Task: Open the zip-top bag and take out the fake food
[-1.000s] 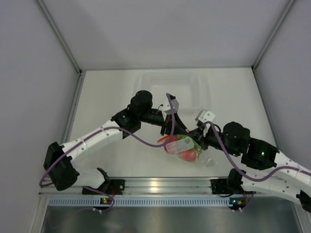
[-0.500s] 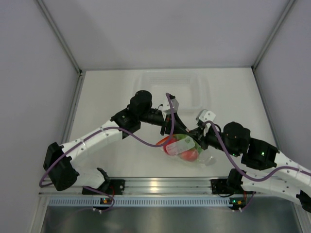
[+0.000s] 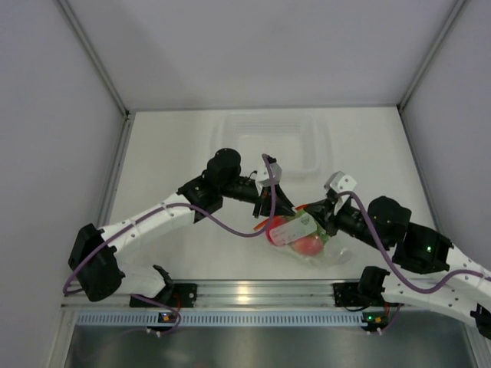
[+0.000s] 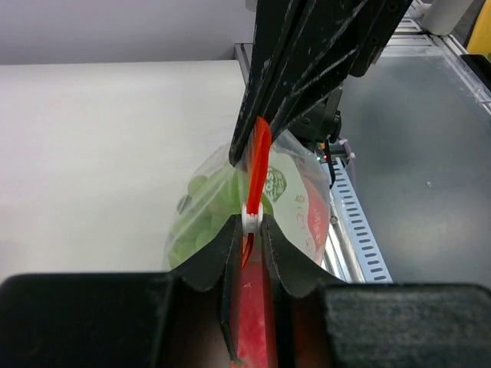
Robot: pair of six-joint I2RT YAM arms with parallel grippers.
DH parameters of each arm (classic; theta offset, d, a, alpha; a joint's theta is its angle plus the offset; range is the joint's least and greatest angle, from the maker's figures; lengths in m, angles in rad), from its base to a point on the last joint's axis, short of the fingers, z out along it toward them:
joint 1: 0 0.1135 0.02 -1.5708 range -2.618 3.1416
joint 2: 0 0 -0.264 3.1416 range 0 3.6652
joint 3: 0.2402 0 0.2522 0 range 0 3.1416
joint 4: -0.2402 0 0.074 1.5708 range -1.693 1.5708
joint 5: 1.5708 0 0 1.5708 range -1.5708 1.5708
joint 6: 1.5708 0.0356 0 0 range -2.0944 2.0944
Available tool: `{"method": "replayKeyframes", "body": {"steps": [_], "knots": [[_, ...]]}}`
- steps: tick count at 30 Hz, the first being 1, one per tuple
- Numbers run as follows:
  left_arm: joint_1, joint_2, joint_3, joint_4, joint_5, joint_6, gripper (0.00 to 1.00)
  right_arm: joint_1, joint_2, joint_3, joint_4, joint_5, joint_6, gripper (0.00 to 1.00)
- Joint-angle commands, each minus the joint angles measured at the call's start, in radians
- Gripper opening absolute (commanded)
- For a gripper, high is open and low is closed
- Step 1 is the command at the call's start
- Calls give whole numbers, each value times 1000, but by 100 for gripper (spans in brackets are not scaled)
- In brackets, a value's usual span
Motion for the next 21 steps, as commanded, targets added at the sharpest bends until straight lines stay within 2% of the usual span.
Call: {"method": "replayKeyframes", "body": {"steps": [1, 5, 11, 12, 21], "knots": [[13, -10, -52, 0, -13, 26, 0, -4, -40, 32, 83, 53, 7, 0], [35, -30, -115, 0, -82, 38, 0, -4, -69, 38, 52, 93, 7, 0], [111, -32, -175, 2, -97, -12, 0, -4, -97, 53, 3, 153, 7, 0], [113, -38, -185, 0, -166, -23, 0, -4, -97, 55, -2, 174, 7, 0], [119, -188, -331, 2, -462, -107, 0, -4, -157, 59, -16, 251, 61, 0]]}}
